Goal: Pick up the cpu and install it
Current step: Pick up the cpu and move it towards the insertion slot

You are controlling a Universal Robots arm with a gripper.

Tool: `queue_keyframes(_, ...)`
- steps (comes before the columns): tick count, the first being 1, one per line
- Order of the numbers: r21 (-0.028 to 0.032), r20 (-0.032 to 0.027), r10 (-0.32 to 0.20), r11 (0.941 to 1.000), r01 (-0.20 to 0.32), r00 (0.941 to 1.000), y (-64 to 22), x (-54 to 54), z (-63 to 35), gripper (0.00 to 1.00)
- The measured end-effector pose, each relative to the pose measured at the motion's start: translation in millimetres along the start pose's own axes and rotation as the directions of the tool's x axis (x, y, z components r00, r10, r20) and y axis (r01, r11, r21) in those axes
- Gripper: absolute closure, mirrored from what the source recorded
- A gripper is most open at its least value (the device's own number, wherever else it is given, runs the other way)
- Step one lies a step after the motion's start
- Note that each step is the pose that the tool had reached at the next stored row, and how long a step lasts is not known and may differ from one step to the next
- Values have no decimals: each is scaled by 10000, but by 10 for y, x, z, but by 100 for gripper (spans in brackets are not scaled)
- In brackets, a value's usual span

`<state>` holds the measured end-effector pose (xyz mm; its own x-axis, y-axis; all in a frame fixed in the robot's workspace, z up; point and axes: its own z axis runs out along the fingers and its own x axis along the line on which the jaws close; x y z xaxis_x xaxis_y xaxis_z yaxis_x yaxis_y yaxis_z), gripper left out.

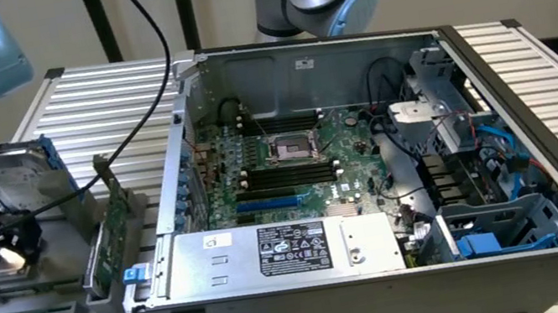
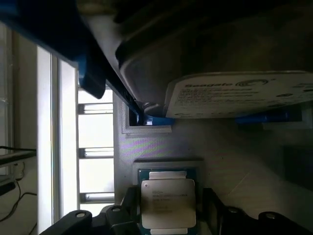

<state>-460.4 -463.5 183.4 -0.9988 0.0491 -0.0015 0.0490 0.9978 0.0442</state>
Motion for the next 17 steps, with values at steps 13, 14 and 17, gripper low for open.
queue_keyframes(13, 2, -2, 0, 10000, 0, 10000, 0, 0, 1, 45)
queue_keyframes(14, 1, -3, 0, 10000, 0, 10000, 0, 0, -1, 45)
queue_keyframes(17, 2, -14, 1, 10000, -1, 10000, 2, 0, -39, 45)
